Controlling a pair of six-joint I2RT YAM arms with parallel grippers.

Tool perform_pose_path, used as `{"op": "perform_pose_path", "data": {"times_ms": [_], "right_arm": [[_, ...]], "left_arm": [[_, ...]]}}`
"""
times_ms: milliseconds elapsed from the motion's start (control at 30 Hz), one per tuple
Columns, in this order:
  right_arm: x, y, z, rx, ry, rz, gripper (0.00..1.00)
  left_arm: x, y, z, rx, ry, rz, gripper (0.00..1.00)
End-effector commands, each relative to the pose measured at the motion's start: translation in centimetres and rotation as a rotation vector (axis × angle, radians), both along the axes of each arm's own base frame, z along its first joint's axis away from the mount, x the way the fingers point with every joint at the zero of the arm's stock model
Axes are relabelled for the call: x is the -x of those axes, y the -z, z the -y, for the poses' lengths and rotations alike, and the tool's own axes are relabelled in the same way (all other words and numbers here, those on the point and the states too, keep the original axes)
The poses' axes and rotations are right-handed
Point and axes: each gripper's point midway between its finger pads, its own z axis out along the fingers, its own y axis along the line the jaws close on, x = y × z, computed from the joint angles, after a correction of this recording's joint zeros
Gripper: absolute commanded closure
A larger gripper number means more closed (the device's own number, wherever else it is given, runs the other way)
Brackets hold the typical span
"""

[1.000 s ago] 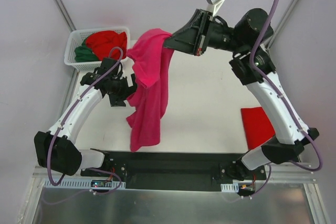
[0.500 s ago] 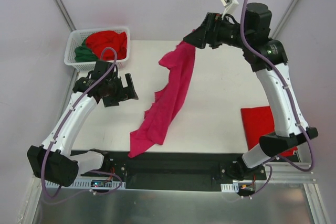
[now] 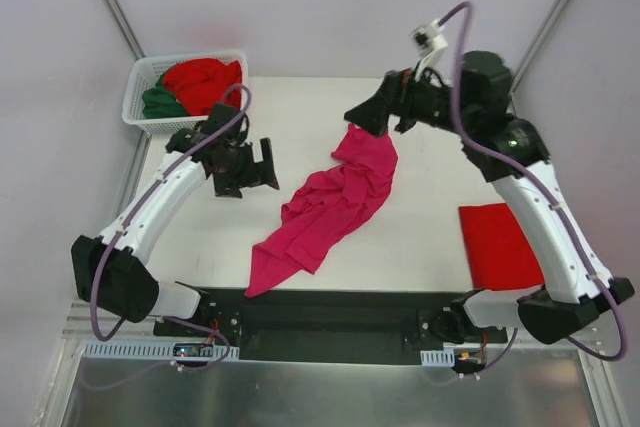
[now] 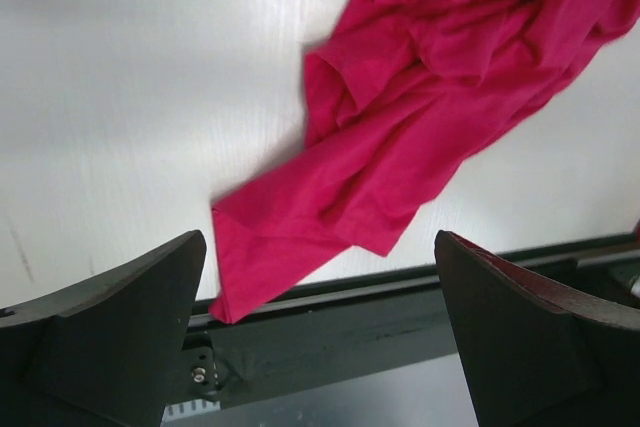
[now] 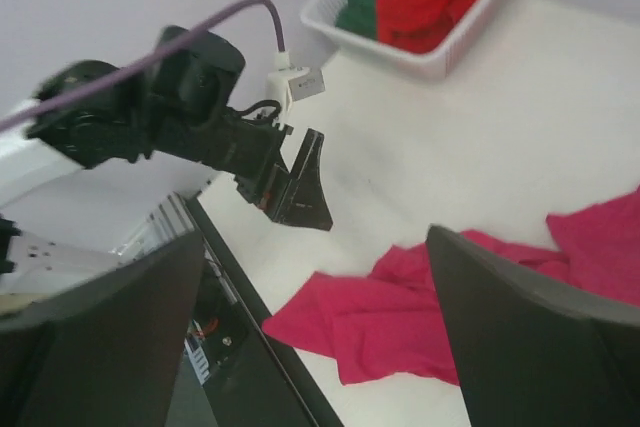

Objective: Fold and stack the t-shirts

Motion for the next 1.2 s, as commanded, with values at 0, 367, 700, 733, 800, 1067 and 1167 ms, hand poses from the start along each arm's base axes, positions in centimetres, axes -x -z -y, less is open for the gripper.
{"op": "perform_pose_path", "data": {"times_ms": [0, 367, 700, 733, 800, 1067, 1167], "right_arm": [[-1.6, 11.6, 0.4, 0.288, 0.028, -0.154, 0.04], [-0.1, 16.8, 0.7, 0.387, -0.043, -0.242, 0.04], [-5.8, 25.5, -3.8, 0.596, -0.064, -0.311, 0.04], [-6.3, 26.9, -4.2, 0.613, -0.072, -0.339, 0.04], [-7.1, 27.7, -4.6, 0.624, -0.067, -0.352, 0.04], [-8.8, 31.7, -5.7, 0.671, -0.084, -0.419, 0.04], [-9.3, 32.3, -6.1, 0.673, -0.08, -0.421, 0.04]], "left_arm": [[2.6, 3.5, 3.7, -0.033, 0.093, -0.134, 0.01], [6.9, 13.1, 4.9, -0.231, 0.211, -0.263, 0.01], [4.7, 13.7, 6.9, -0.182, 0.286, -0.178, 0.39], [4.6, 13.9, 7.0, -0.174, 0.285, -0.174, 0.55], [4.9, 14.5, 6.8, -0.172, 0.272, -0.18, 0.71], [8.2, 13.6, 5.0, -0.123, 0.234, -0.167, 1.0], [9.0, 12.3, 4.7, -0.082, 0.22, -0.132, 1.0]]}}
